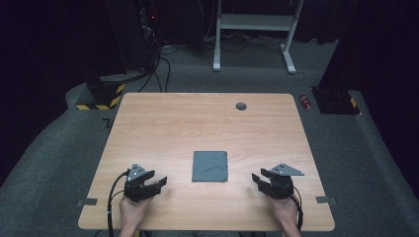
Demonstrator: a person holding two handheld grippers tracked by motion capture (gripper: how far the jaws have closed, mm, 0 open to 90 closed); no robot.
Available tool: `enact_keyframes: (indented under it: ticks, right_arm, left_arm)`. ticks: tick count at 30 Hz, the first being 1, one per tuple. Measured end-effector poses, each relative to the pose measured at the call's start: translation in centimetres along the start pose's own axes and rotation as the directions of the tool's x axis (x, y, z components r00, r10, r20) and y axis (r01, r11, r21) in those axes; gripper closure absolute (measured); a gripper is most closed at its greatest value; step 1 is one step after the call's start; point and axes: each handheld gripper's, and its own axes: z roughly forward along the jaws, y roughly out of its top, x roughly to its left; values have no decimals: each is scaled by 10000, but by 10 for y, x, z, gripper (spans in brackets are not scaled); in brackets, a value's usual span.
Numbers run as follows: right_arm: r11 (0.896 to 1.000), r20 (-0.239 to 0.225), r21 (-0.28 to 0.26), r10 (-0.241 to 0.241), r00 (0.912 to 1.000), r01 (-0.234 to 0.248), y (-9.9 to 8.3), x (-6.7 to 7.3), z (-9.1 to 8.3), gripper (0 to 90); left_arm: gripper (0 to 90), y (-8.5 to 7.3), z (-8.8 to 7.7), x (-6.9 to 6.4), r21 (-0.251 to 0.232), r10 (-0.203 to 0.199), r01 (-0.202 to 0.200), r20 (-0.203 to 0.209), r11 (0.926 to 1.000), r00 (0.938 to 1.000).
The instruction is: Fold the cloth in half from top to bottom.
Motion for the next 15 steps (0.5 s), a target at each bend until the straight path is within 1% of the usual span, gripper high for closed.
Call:
enact_keyframes:
  ticks: [4,5,8,11,15]
  right_arm:
    - [9999,159,124,-31,9999,29,-2,-2,0,543]
    - [9998,197,148,-102,9998,99,-2,-2,0,543]
    - [9997,312,203,-166,9994,160,-4,-3,0,543]
    - [9995,501,290,-159,9986,145,-5,-6,0,543]
    - [9990,774,395,-251,9967,221,-7,-9,1,542]
  left_arm:
    - [385,-1,2,3,82,-20,21,-170,10000,9999]
    - [384,-2,2,4,76,-125,127,-181,9999,9998]
    - [384,-1,3,6,133,-24,28,-345,9999,9994]
    - [384,-1,5,8,286,100,-82,-647,9996,9979]
    - [384,-2,5,12,289,-93,115,-764,9995,9970]
